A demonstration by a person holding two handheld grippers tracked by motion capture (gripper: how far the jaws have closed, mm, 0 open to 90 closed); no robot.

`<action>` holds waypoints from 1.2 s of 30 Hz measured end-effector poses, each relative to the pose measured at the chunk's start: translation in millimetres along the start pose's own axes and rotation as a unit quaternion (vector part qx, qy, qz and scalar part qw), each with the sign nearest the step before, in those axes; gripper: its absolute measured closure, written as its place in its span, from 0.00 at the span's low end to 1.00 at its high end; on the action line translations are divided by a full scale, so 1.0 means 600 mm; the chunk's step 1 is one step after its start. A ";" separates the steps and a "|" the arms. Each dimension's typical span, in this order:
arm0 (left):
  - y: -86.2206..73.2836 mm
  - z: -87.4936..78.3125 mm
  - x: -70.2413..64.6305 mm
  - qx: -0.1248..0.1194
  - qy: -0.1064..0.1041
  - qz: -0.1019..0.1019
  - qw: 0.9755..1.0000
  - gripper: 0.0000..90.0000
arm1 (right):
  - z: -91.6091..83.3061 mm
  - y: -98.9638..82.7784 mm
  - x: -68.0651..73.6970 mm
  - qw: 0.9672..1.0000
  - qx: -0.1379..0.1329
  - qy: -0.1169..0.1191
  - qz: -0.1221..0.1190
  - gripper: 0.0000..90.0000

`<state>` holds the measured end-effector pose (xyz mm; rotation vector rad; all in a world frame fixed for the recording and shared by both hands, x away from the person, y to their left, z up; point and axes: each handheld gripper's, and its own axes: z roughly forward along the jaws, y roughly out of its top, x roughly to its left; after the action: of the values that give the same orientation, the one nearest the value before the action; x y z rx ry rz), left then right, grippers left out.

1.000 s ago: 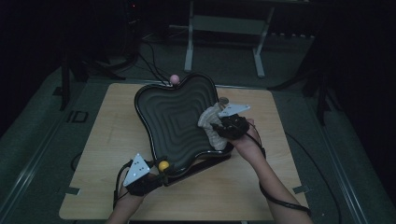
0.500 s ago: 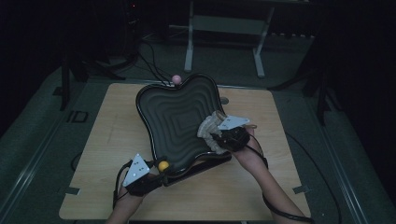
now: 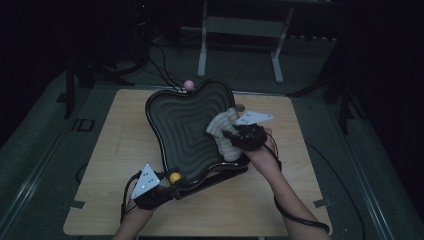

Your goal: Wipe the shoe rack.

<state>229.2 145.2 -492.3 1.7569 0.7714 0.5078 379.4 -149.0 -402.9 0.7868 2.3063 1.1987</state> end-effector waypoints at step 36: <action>-0.001 0.000 0.000 -0.004 0.001 0.004 1.000 0.65 | 0.124 0.129 -0.045 0.996 -0.011 -0.057 0.071 0.77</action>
<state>229.0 145.2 -493.1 1.7527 0.7626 0.5165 466.3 -85.7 -375.5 0.9987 2.1721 1.2038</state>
